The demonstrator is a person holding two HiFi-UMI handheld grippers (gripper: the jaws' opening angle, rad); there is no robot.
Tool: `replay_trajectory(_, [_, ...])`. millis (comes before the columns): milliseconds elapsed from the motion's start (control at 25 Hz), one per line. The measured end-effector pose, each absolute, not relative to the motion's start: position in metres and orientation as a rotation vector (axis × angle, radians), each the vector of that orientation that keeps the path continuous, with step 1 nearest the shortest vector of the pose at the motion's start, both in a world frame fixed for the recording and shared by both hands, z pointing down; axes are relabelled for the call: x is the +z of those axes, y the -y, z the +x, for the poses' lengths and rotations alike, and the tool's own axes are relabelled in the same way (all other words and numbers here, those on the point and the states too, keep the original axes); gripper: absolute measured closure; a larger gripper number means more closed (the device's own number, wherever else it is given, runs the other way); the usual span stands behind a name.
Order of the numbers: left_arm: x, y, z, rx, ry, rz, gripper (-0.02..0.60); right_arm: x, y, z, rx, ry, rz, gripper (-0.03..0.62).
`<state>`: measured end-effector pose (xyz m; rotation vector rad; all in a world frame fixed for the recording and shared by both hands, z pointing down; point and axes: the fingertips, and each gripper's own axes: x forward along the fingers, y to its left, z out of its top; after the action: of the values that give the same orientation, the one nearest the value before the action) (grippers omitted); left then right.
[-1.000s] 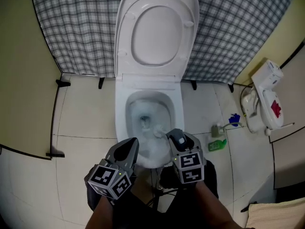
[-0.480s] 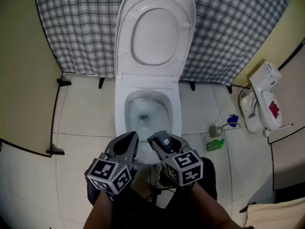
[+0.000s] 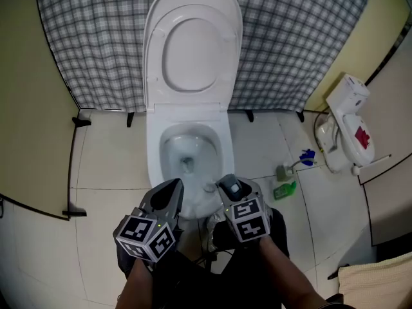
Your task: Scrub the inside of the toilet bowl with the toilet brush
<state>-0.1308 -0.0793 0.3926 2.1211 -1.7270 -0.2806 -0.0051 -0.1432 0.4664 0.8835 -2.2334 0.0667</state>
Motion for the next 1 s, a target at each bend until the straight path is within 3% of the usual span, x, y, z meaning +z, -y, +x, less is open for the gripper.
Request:
replay_trajectory(600, [0.366, 0.063, -0.136, -0.314, 1.796, 2.105, 0.572, 0.451, 0.105, -0.063, 0.253, 2.45, 0.679, 0.395])
replay_trajectory(1000, [0.359, 0.067, -0.116, -0.321, 1.76, 2.151, 0.572, 0.454, 0.115, -0.013, 0.176, 2.294, 0.682, 0.395])
